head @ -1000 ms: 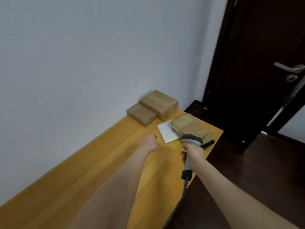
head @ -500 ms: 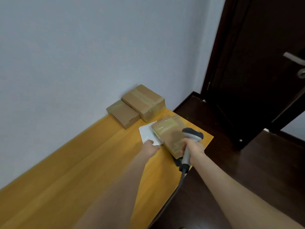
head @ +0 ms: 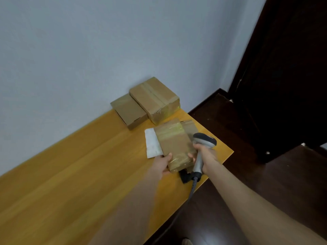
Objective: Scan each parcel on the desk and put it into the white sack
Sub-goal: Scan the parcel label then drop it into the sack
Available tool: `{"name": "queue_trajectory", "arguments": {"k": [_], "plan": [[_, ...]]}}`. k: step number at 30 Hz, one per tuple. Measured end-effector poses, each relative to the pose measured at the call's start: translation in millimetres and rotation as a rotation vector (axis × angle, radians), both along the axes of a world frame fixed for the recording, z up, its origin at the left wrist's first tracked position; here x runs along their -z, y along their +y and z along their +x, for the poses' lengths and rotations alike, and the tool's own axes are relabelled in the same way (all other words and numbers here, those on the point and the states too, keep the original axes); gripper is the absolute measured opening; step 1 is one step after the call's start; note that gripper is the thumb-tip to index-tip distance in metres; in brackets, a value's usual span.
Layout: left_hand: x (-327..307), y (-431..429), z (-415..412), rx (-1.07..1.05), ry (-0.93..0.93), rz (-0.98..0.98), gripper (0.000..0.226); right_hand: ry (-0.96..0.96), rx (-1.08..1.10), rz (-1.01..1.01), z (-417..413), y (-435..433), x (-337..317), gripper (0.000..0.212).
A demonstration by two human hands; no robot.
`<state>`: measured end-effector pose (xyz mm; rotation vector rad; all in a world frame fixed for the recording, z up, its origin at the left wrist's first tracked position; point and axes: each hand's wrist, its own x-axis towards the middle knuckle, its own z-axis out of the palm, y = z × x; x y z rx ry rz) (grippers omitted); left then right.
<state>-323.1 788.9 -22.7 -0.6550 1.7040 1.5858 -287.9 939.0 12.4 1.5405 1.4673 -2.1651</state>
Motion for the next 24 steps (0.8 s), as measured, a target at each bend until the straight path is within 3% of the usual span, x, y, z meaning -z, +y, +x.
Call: {"name": "queue_trajectory", "arguments": {"k": [4,8,12,15,19,22,24], "plan": [[-19,-33,-7,-0.039,0.016,0.041,0.039,0.042,-0.039,-0.097,-3,-17,-11,0.019],[-50,-83,-18,-0.112,0.123,0.057,0.06,0.107,-0.096,-0.199,-8,-54,-37,0.031],[-78,-149,-14,-0.106,0.272,0.061,0.054,0.192,-0.156,-0.275,-14,-99,-66,0.037],[-99,-204,1,-0.047,0.388,-0.005,0.049,0.255,-0.171,-0.358,-15,-141,-92,0.039],[-120,-278,24,0.004,0.551,-0.217,0.065,0.301,-0.231,-0.407,-11,-207,-116,0.036],[-138,-334,45,-0.006,0.663,-0.418,0.056,0.307,-0.318,-0.382,-1,-264,-126,0.032],[-144,-372,58,-0.023,0.657,-0.425,0.055,0.294,-0.363,-0.377,7,-302,-129,0.03]]}}
